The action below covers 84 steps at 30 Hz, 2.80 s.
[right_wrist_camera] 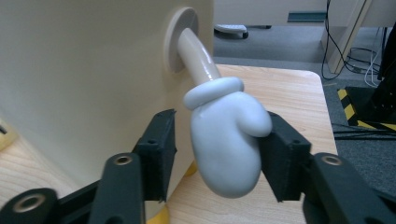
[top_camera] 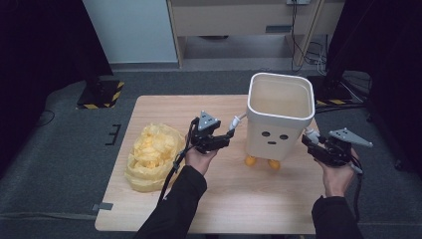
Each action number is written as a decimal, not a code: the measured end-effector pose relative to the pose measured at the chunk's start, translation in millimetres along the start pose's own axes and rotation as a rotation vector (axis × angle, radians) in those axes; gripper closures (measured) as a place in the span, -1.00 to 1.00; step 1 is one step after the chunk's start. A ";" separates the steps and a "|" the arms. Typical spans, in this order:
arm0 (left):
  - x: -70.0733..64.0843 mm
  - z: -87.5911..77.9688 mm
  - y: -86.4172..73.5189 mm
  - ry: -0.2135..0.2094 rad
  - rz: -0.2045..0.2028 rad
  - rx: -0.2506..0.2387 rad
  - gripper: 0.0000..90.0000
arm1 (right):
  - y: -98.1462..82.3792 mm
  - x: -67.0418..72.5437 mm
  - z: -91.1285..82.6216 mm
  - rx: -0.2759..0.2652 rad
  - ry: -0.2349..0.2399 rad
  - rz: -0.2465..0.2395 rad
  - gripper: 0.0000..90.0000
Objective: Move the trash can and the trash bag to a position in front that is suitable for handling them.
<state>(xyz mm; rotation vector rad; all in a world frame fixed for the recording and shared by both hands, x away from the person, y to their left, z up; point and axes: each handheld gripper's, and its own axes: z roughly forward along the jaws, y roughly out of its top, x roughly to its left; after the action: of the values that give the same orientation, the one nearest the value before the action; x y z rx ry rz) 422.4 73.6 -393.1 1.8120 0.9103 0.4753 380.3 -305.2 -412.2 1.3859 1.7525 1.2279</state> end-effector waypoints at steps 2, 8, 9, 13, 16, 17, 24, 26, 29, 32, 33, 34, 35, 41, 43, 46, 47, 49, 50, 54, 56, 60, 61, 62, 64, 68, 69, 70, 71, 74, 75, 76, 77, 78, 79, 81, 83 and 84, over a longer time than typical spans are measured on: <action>-4.0 7.7 3.5 -0.004 0.027 0.020 -0.06 | -0.6 -1.8 0.2 -0.003 -0.002 0.003 0.26; -9.7 18.5 8.7 0.008 0.050 0.033 0.04 | 0.2 -3.9 2.7 0.000 0.010 0.010 0.29; -10.4 20.4 9.7 0.007 0.048 0.032 0.04 | 0.8 -4.4 3.3 0.002 0.011 0.011 0.29; -12.1 27.3 13.2 0.013 0.060 0.045 0.13 | 2.0 -4.9 6.9 0.007 0.017 0.011 0.27; -10.4 30.8 14.5 0.021 0.053 0.052 0.27 | 2.2 -4.6 7.4 0.009 0.020 0.025 0.30; -8.9 32.7 14.7 0.012 0.047 0.055 0.31 | 2.1 -5.8 7.6 0.011 0.025 0.025 0.30; -14.2 33.3 16.2 0.036 0.072 0.077 0.45 | 1.6 -5.4 7.9 0.014 0.039 0.057 0.39; -15.6 32.4 16.6 0.046 0.065 0.083 0.46 | 0.9 -4.1 7.9 0.020 0.043 0.070 0.40; -16.6 30.9 17.4 0.042 0.043 0.086 0.47 | 0.8 -4.4 8.5 0.023 0.048 0.086 0.41; -18.5 28.0 16.9 0.055 0.055 0.087 0.47 | 2.9 -3.1 7.1 0.041 0.054 0.105 0.41; -19.9 26.7 16.3 0.070 0.066 0.086 0.47 | 3.1 -2.5 6.7 0.042 0.056 0.109 0.42; -21.2 25.8 15.3 0.076 0.068 0.080 0.47 | 3.2 -1.7 6.4 0.042 0.059 0.114 0.42; -21.2 25.8 15.3 0.076 0.068 0.080 0.47 | 3.2 -1.7 6.4 0.042 0.059 0.114 0.42; -11.6 8.9 15.0 0.088 0.059 0.077 0.47 | 3.0 8.7 8.4 0.049 0.111 0.120 0.42; -7.3 -1.0 14.5 0.100 0.061 0.075 0.47 | 3.7 16.3 11.3 0.055 0.123 0.106 0.42; -1.6 -11.6 11.6 0.110 0.052 0.076 0.47 | 3.4 25.6 15.2 0.060 0.146 0.100 0.42; 1.9 -16.9 9.1 0.118 0.049 0.081 0.47 | 2.7 30.6 17.4 0.060 0.155 0.092 0.42; 10.5 -26.1 3.3 0.113 0.040 0.071 0.47 | 2.9 40.6 19.2 0.049 0.178 0.096 0.42; 13.7 -30.9 0.4 0.116 0.032 0.071 0.47 | 4.4 51.7 19.7 0.050 0.193 0.075 0.42; 27.1 -54.2 -9.0 0.136 0.003 0.061 0.47 | 6.6 72.2 20.3 0.065 0.219 0.028 0.42; 30.8 -63.5 -11.1 0.151 0.005 0.061 0.47 | 6.0 81.8 21.8 0.075 0.231 0.012 0.42; 36.5 -75.5 -15.2 0.156 -0.007 0.062 0.47 | 4.5 95.0 22.4 0.072 0.252 0.002 0.42; 38.0 -78.9 -16.5 0.160 -0.012 0.064 0.48 | 4.6 98.4 21.9 0.067 0.260 0.003 0.42; 39.3 -82.1 -18.0 0.158 -0.015 0.060 0.48 | 4.9 101.6 20.9 0.065 0.269 0.000 0.42; 40.7 -87.8 -20.7 0.160 -0.028 0.053 0.49 | 5.5 110.3 16.6 0.061 0.285 -0.003 0.43; 42.3 -98.3 -27.3 0.163 -0.031 0.063 0.48 | 2.8 119.6 9.4 0.064 0.294 -0.030 0.43; 41.5 -102.2 -31.1 0.159 -0.039 0.060 0.48 | 1.8 121.9 7.8 0.066 0.295 -0.036 0.43; 41.5 -102.2 -31.1 0.159 -0.039 0.060 0.48 | 1.0 123.8 6.6 0.069 0.295 -0.043 0.43; 41.4 -104.6 -32.6 0.158 -0.033 0.066 0.48 | 0.3 125.4 5.3 0.074 0.300 -0.042 0.43; 44.1 -113.5 -38.0 0.158 -0.035 0.072 0.48 | -1.7 130.8 2.8 0.075 0.317 -0.053 0.43; 45.0 -115.7 -39.3 0.159 -0.038 0.071 0.48 | -1.8 133.2 2.0 0.078 0.323 -0.053 0.43; 45.9 -118.3 -40.6 0.161 -0.032 0.076 0.48 | -1.8 135.8 1.2 0.080 0.326 -0.058 0.43; 45.9 -118.3 -40.6 0.161 -0.032 0.076 0.48 | -1.9 138.3 0.5 0.080 0.329 -0.064 0.43; 46.3 -120.4 -42.1 0.160 -0.034 0.073 0.48 | -2.5 140.2 -0.5 0.079 0.335 -0.059 0.43; 47.1 -122.6 -43.5 0.161 -0.035 0.071 0.48 | -3.6 141.6 -1.2 0.078 0.346 -0.052 0.43; 48.0 -126.2 -46.1 0.157 -0.037 0.064 0.48 | -4.9 143.2 -1.6 0.075 0.351 -0.052 0.43; 48.0 -127.8 -47.1 0.150 -0.036 0.060 0.48 | -6.9 145.3 -2.9 0.074 0.353 -0.056 0.43; 47.1 -127.6 -47.0 0.148 -0.035 0.058 0.48 | -7.4 145.7 -3.6 0.079 0.346 -0.055 0.43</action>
<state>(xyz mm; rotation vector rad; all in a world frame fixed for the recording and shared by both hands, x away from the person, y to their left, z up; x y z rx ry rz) 348.9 197.1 -387.2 1.8287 1.0653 0.5711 331.9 -167.7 -403.5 1.2117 2.0775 1.4492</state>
